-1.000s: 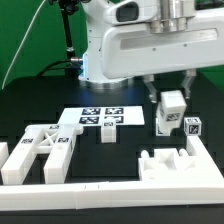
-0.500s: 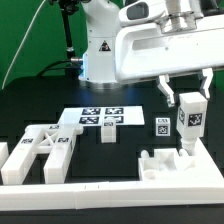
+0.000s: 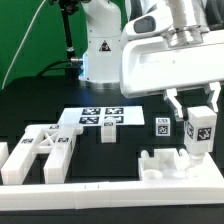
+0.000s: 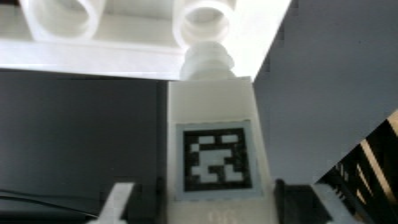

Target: Assemble chair

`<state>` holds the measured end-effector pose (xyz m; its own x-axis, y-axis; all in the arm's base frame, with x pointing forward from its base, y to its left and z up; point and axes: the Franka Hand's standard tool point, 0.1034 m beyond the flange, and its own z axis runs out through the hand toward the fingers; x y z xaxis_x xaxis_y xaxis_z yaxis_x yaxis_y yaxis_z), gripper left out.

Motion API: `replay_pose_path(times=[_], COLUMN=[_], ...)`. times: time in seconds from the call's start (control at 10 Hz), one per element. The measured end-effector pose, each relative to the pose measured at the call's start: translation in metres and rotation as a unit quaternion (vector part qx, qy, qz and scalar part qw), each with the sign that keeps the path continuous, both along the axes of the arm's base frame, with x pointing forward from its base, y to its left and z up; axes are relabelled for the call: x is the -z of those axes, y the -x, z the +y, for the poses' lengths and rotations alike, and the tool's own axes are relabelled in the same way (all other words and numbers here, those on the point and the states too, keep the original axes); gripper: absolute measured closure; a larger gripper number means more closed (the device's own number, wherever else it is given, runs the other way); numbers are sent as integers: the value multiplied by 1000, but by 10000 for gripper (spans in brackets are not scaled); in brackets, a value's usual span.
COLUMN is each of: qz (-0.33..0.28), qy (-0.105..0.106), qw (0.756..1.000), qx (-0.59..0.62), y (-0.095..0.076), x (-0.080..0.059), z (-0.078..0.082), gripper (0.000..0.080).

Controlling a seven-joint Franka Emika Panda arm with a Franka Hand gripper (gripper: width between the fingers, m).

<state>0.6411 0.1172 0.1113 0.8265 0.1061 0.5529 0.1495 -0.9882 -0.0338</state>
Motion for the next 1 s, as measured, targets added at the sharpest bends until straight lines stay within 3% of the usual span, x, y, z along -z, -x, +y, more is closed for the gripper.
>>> replay_pose_path(times=[0.8,1.0], qz=[-3,-22], qy=[7,6], qw=[1000,1000], qx=[-6,-6], y=[9,7], x=[32,33], z=[-1,-1], gripper=[515,515])
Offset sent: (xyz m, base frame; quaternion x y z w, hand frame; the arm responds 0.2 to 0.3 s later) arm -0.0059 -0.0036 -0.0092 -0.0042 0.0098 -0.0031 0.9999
